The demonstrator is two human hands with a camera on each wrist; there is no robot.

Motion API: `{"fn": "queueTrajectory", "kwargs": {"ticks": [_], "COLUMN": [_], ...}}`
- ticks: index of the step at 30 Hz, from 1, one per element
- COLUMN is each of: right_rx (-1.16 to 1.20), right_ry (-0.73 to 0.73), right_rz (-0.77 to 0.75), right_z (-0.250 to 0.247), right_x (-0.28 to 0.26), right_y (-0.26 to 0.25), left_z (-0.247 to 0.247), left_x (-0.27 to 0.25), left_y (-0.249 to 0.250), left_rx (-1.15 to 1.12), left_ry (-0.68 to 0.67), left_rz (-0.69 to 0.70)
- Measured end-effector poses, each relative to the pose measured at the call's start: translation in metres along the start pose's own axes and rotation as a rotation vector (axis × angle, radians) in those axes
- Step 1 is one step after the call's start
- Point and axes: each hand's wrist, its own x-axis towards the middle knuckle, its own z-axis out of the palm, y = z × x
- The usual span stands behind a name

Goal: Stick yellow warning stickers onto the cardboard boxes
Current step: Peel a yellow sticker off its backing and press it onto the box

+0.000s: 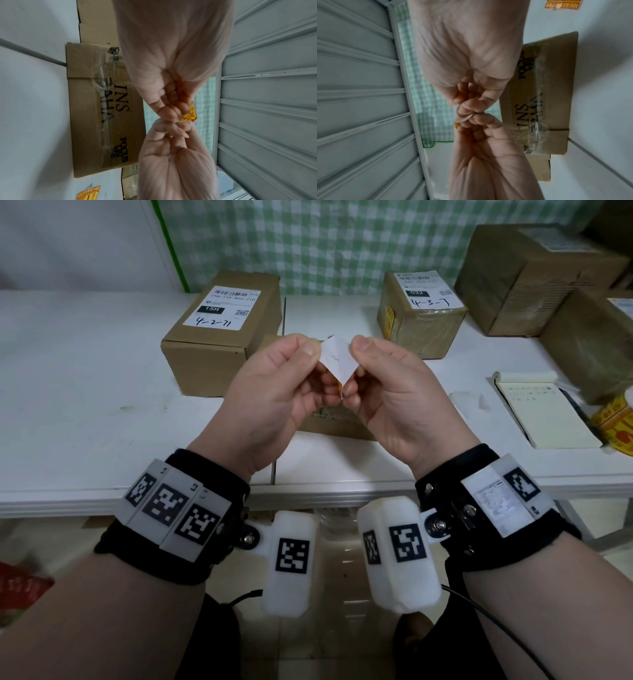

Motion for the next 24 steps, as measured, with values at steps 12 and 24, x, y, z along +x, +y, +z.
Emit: {"fn": "queueTrajectory", "kwargs": {"ticks": [12,24], "right_rx": [-0.485,-0.398], "right_ry": [0.038,0.098], "right_rz": [-0.106,-0.136], "right_z": [0.001,0.003], "right_x": [0.000,0.000], "right_y": [0.000,0.002], "left_z": [-0.001,0.008], "left_x": [0.002,0.000], "left_y": [-0.003,-0.004], "left_rx": [0.059,0.185], "left_ry": [0.083,-0.007], "left_rz": [-0.066,-0.073]}}
